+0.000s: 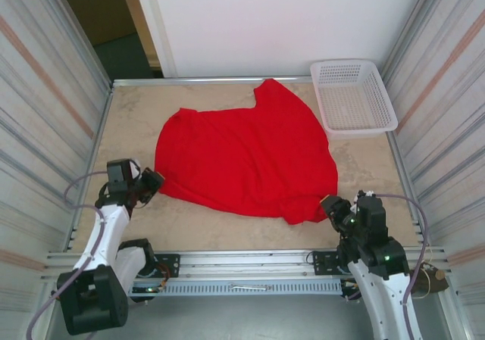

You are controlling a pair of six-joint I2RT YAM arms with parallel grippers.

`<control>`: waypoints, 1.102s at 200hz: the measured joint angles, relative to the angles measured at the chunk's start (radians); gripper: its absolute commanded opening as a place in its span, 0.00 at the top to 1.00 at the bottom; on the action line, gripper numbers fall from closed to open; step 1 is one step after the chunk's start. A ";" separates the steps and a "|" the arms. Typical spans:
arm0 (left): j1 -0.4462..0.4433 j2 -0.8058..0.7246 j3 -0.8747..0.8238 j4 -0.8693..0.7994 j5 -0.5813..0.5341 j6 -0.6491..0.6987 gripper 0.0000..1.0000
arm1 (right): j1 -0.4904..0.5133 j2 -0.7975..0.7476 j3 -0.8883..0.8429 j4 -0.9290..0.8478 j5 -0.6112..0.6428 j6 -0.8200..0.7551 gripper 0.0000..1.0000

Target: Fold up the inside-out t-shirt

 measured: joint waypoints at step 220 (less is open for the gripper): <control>-0.166 1.363 1.514 -0.208 -0.191 0.257 0.34 | 0.130 1.390 0.463 0.520 0.156 -0.347 0.41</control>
